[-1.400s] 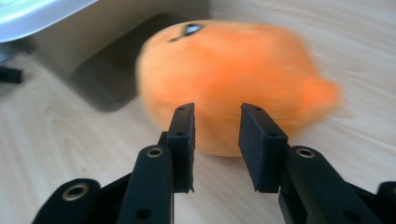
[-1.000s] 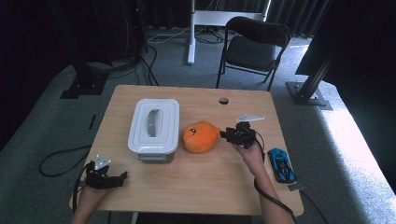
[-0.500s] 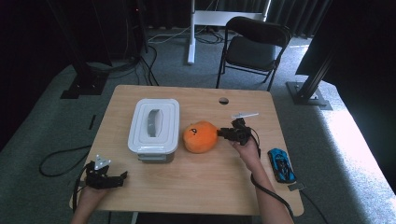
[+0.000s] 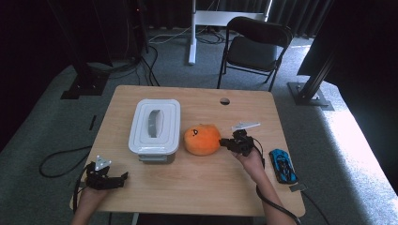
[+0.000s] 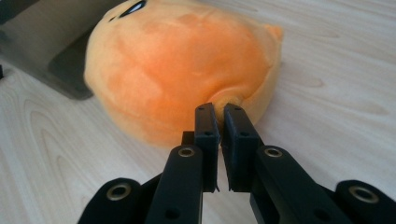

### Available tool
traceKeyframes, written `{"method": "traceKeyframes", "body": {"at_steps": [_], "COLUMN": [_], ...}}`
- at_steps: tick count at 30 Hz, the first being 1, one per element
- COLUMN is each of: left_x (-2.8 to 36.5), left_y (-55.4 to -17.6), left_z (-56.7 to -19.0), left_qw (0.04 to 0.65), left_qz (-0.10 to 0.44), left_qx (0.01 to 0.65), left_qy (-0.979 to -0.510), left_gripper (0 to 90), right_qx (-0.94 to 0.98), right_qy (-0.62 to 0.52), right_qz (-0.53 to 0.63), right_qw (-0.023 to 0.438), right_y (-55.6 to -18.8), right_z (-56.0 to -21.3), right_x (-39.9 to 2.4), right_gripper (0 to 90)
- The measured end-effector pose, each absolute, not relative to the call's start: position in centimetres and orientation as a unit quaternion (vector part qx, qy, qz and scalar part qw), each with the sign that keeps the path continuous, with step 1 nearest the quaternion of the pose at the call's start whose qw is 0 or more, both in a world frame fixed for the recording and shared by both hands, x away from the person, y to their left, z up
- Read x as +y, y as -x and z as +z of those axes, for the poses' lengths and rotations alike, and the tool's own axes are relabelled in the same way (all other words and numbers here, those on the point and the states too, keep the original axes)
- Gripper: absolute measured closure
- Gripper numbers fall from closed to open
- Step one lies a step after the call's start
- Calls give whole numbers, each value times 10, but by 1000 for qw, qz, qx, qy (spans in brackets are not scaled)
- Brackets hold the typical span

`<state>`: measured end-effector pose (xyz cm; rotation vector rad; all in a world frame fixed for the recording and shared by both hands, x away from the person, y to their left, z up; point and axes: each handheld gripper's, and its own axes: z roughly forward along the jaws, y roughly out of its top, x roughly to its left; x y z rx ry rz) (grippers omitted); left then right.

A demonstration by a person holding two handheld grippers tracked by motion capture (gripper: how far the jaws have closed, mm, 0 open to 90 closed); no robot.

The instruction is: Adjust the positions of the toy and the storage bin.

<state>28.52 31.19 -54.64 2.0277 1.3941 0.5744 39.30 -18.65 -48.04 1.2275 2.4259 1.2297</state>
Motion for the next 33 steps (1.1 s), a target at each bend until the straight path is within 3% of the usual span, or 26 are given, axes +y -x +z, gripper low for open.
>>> {"method": "traceKeyframes", "body": {"at_steps": [23,28,33], "left_x": [312,312,312], "left_y": [-285,-285,-285], "left_z": [-546,-546,-546], "left_qw": [303,303,303], "left_qz": [217,217,217], "left_qx": [526,526,526], "left_qy": [-765,-765,-765], "left_gripper": [32,32,32], "right_qx": [810,812,799], "right_qy": [-386,-373,-379], "right_qz": [439,448,466], "right_qw": [33,20,37], "right_y": [-339,-336,-340], "right_z": [-486,-481,-469], "right_x": [-153,-149,-160], "right_gripper": [806,753,689]}}
